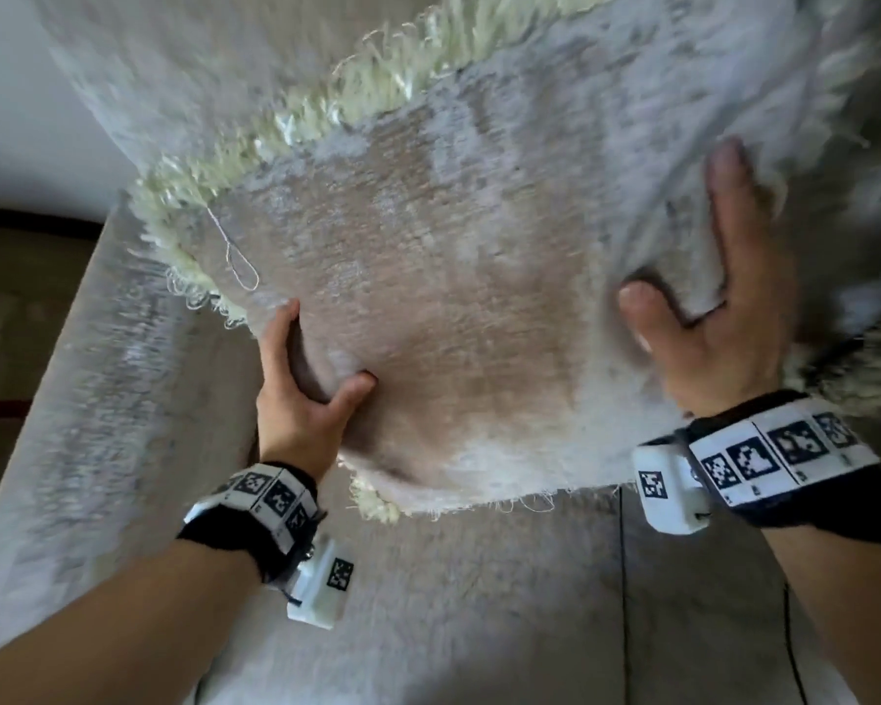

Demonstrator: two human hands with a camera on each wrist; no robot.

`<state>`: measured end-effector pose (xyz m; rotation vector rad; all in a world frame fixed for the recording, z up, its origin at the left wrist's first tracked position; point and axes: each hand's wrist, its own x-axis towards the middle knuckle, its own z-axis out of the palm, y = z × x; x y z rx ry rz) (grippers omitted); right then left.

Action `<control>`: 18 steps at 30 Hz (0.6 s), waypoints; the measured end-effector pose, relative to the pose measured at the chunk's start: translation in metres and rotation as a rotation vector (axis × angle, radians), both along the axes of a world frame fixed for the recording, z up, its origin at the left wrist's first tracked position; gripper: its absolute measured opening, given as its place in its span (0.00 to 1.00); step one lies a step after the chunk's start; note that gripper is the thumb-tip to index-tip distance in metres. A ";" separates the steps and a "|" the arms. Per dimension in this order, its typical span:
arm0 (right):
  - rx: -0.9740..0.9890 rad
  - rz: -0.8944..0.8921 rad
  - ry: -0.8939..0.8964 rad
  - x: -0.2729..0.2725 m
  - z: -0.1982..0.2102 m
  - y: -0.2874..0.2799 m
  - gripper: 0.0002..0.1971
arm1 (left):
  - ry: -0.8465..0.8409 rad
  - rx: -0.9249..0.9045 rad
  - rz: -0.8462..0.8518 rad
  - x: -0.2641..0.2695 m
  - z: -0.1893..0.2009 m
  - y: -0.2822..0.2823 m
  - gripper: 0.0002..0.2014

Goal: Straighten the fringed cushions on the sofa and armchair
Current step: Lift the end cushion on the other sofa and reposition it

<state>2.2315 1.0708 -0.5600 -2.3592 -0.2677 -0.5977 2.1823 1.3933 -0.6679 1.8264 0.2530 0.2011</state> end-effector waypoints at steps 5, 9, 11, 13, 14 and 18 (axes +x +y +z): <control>-0.174 0.124 0.083 0.037 0.045 0.014 0.42 | 0.040 -0.162 0.183 -0.009 -0.011 -0.027 0.32; -0.170 0.146 0.067 0.043 0.028 0.016 0.43 | 0.109 -0.236 0.303 0.001 -0.028 -0.039 0.31; -0.162 0.152 0.076 0.043 0.014 0.013 0.44 | 0.101 -0.255 0.313 0.006 -0.037 -0.043 0.30; -0.163 0.155 0.074 0.044 0.002 0.011 0.44 | 0.093 -0.262 0.324 0.008 -0.043 -0.046 0.27; -0.166 0.158 0.065 0.044 -0.001 0.010 0.45 | 0.085 -0.260 0.327 0.009 -0.047 -0.046 0.27; -0.196 0.138 0.052 0.042 -0.004 0.007 0.44 | 0.118 -0.261 0.332 0.011 -0.052 -0.045 0.26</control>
